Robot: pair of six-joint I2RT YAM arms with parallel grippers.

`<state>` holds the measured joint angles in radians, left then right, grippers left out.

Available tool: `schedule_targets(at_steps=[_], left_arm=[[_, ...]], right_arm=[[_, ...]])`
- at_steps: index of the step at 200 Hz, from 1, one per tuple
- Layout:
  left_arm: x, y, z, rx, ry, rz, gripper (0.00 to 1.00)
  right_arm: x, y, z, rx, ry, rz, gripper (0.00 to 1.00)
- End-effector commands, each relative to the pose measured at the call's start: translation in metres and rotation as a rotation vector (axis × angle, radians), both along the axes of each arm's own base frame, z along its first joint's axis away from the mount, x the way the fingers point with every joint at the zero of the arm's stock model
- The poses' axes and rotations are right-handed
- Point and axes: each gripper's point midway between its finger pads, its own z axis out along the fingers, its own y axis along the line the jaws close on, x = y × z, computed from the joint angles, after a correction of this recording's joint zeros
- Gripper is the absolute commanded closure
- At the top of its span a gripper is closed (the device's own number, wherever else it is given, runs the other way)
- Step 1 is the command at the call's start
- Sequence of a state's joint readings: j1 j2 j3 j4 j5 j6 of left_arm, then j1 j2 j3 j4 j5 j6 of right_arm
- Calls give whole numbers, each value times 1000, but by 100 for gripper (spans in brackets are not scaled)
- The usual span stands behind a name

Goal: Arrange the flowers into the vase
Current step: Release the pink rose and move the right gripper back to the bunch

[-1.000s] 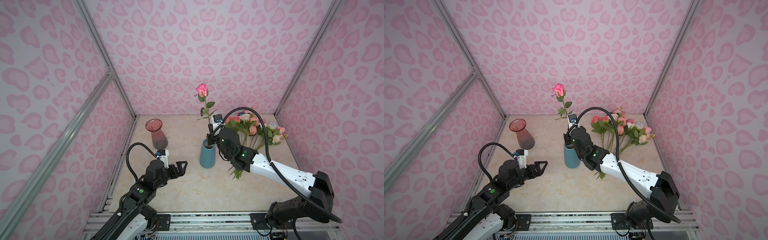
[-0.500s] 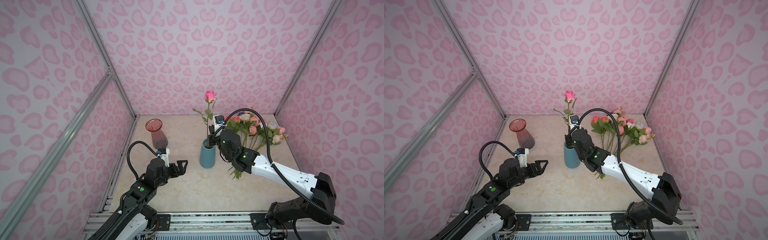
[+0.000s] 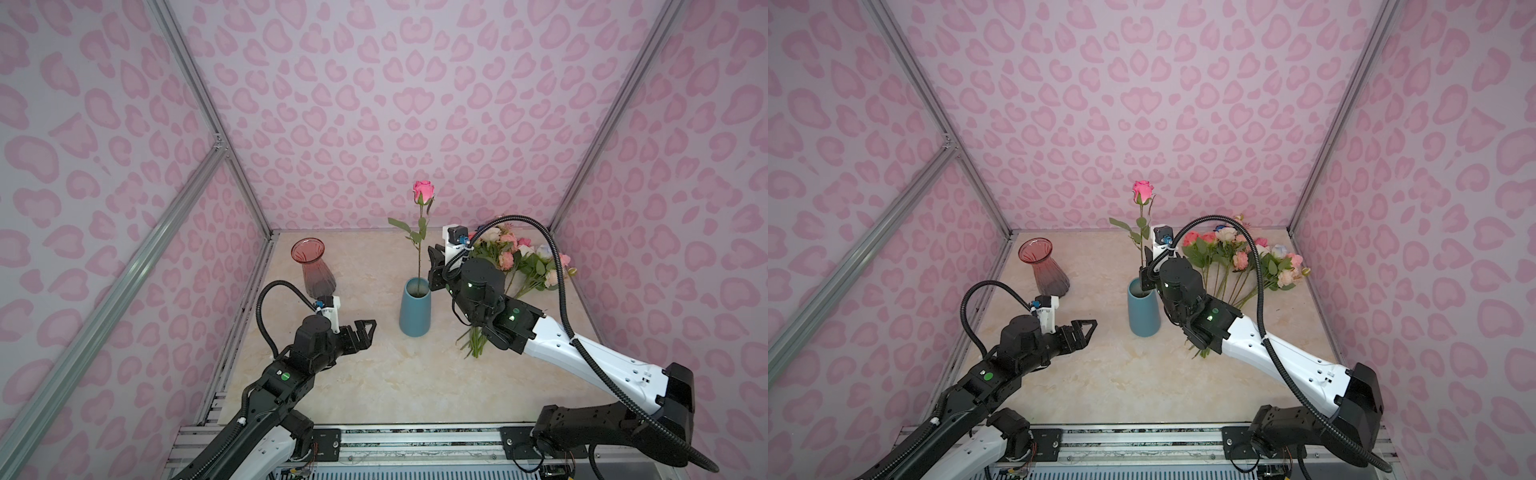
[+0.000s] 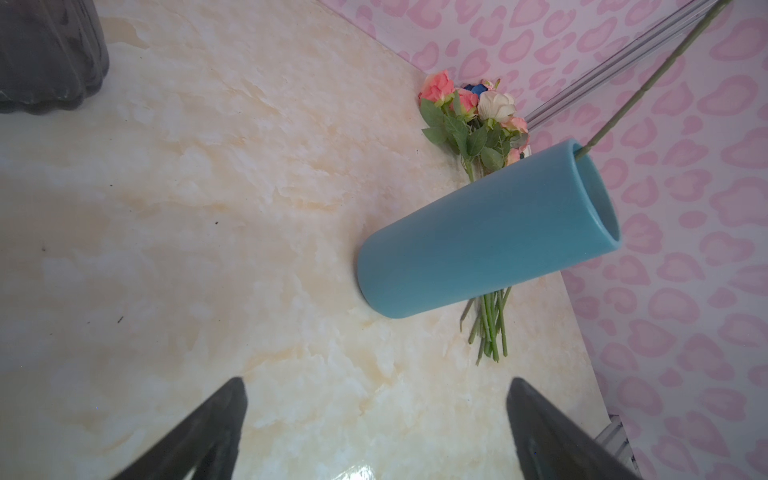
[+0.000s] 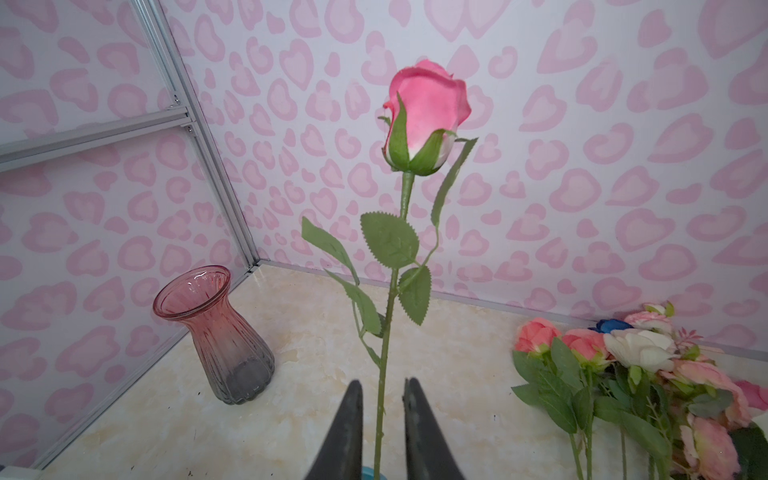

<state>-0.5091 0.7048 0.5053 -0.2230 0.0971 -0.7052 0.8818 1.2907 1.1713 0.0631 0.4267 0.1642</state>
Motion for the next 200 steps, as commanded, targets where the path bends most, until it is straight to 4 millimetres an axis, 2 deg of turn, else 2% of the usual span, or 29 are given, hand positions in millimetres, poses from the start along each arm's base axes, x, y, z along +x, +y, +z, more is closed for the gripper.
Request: schedule_targets(at_steps=[1, 18, 24, 49, 80, 115, 139, 170, 200], left_arm=[[7, -4, 14, -20, -51, -7, 1], [8, -9, 10, -39, -40, -21, 1], [8, -12, 6, -48, -29, -31, 1], [6, -28, -5, -101, 21, -88, 2], [3, -43, -9, -120, 25, -132, 1], [-1, -67, -8, -107, 39, -219, 2], [-2, -69, -7, -111, 32, -212, 3], [-2, -65, -4, -94, 16, -199, 3], [-1, -65, -4, -83, 20, -202, 3]], right_arm=[[14, -32, -20, -34, 60, -105, 79], [42, -74, -61, -9, 200, -194, 80], [52, -94, -76, 16, 257, -243, 81], [76, -153, -138, 98, 460, -347, 83], [93, -199, -193, 35, 649, -458, 82], [109, -213, -261, -30, 919, -427, 79], [111, -221, -292, -44, 990, -444, 78], [110, -226, -318, -44, 1033, -454, 82], [111, -231, -326, -53, 1041, -470, 84]])
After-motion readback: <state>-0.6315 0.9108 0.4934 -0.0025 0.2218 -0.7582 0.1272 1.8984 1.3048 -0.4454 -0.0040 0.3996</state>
